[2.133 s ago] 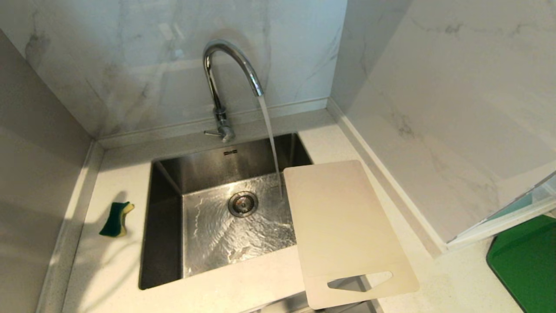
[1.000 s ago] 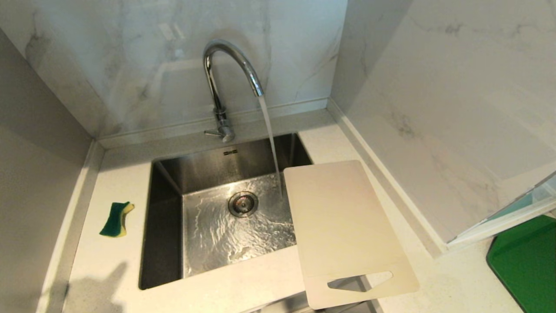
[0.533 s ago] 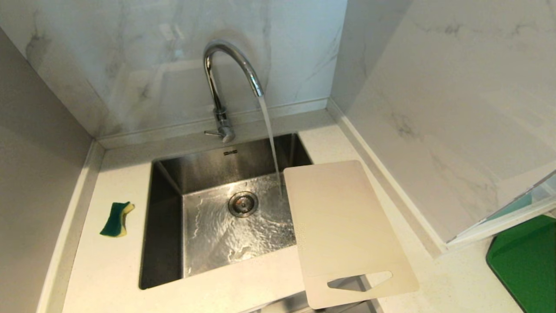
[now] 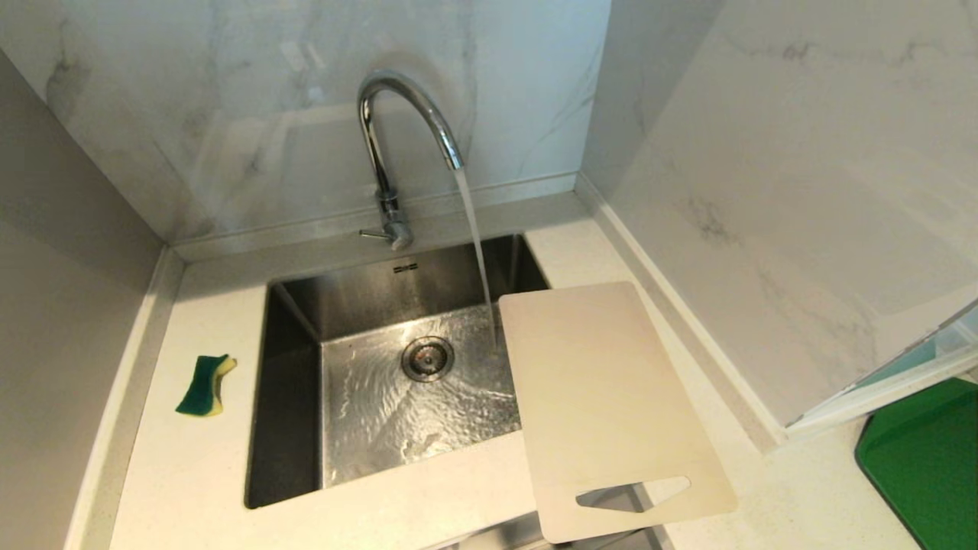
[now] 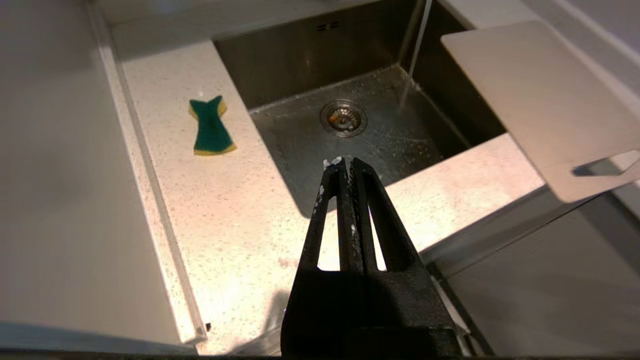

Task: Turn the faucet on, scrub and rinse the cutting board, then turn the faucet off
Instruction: Pick up the cleaning cloth

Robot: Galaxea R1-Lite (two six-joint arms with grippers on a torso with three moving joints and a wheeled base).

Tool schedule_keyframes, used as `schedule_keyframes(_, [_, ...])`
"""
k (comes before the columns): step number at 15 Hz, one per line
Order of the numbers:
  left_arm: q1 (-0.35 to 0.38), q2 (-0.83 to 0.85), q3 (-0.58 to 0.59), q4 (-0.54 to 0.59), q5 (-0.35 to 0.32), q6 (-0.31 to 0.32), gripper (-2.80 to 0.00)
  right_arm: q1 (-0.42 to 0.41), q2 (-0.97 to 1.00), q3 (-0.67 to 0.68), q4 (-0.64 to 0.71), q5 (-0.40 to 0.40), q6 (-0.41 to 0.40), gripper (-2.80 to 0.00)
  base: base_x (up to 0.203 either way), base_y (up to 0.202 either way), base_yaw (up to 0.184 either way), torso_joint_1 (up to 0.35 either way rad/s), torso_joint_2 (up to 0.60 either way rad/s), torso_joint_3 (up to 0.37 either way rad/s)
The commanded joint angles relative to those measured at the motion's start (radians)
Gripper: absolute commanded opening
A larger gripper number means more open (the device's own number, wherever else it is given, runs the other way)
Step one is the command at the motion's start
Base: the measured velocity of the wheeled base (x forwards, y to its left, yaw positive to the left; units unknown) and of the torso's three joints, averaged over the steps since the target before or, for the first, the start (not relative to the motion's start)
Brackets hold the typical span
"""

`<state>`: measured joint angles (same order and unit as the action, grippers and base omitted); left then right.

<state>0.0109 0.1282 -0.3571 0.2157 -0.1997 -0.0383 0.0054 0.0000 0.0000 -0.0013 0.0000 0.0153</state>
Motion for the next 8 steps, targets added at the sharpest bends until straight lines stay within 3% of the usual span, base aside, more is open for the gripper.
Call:
schedule_keyframes(1, [-0.006, -0.124, 0.128, -0.020, 0.013, 0.016, -2.80, 0.001, 0.000, 0.000, 0.000, 0.000, 0.000, -2.80, 0.000, 0.000, 0.000, 0.000, 0.00, 0.000])
schedule_keyframes(5, [-0.009, -0.131, 0.342, -0.262, 0.070, 0.038, -2.80, 0.001, 0.000, 0.000, 0.000, 0.000, 0.000, -2.80, 0.000, 0.000, 0.000, 0.000, 0.00, 0.000])
schedule_keyframes(8, [-0.009, -0.131, 0.360, -0.282, 0.117, 0.041, -2.80, 0.001, 0.000, 0.000, 0.000, 0.000, 0.000, -2.80, 0.000, 0.000, 0.000, 0.000, 0.00, 0.000])
